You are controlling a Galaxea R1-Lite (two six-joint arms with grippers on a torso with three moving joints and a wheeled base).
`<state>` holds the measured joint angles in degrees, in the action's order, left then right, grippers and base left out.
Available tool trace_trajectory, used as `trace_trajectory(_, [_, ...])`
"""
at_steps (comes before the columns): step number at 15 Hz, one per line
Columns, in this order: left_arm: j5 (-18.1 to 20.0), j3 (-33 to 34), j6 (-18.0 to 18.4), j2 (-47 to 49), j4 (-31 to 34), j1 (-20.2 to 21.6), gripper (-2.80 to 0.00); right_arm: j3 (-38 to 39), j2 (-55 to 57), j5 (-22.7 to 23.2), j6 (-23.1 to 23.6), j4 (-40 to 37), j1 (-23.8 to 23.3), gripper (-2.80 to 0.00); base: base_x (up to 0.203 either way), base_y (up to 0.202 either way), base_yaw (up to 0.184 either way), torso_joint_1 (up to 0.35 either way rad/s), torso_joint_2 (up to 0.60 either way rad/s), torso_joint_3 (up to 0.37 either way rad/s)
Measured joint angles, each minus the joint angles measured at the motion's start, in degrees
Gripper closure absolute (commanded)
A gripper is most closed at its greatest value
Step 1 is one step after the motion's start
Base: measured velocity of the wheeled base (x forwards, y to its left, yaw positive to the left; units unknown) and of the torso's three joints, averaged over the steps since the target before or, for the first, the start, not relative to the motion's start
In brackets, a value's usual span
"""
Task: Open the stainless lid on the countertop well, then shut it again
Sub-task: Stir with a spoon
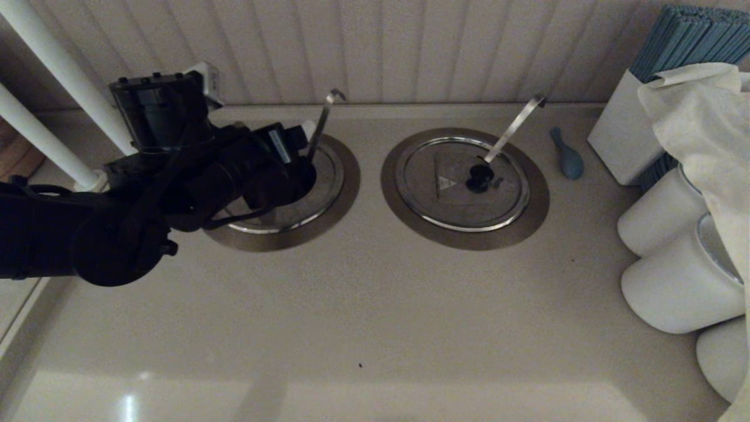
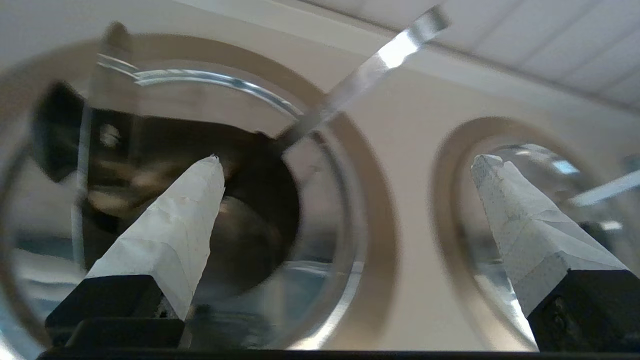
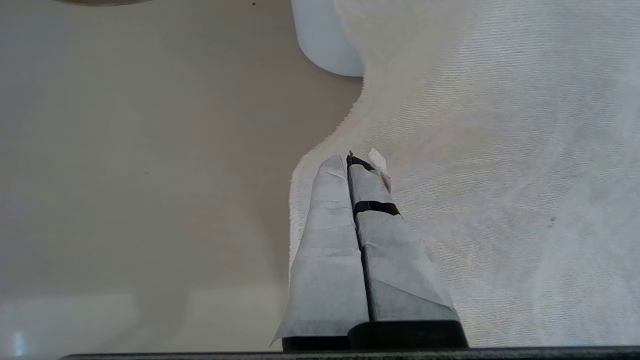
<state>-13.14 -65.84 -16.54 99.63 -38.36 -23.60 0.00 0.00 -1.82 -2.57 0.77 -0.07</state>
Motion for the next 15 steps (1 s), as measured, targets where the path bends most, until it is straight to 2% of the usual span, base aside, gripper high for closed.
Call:
trace_trajectory(2, [-1.39, -0.53, 1.14, 0.48, 0.02, 2.61, -2.8, 0.0, 0.0, 0.0, -0.02, 0.0, -0.04, 0.0, 0.0, 0.0, 0.0, 0.0, 0.0, 0.0])
trace_trajectory(4, [-2.82, -1.4, 1.29, 0.45, 0.05, 3.88, -2.8, 0.0, 0.0, -0.02, 0.01, 0.0, -0.04, 0.0, 0.0, 0.0, 0.0, 0.0, 0.0, 0.0])
trace_trajectory(6, [-5.54, -2.4, 3.46, 0.23, -0.05, 5.11, -2.8, 0.0, 0.0, -0.02, -0.01, 0.0, 0.0, 0.0, 0.0, 0.0, 0.0, 0.0, 0.0, 0.0])
trace_trajectory(7, [-5.62, -2.49, 3.7, -0.01, -0.14, 5.45, -2.8, 0.0, 0.0, -0.01, 0.01, -0.01, -0.02, 0.0, 0.0, 0.0, 0.0, 0.0, 0.0, 0.0])
trace_trajectory(11, [-4.66, -1.03, 4.08, -0.31, -3.62, 3.72, -2.8, 0.0, 0.0, -0.02, -0.02, 0.0, 0.0, 0.0, 0.0, 0.0, 0.0, 0.0, 0.0, 0.0])
trace_trajectory(15, [1.6, 1.98, 8.4, 1.18, -4.36, 3.57, -2.8, 0.0, 0.0, -0.02, -0.01, -0.02, 0.0, 0.0, 0.0, 0.0, 0.0, 0.0, 0.0, 0.0])
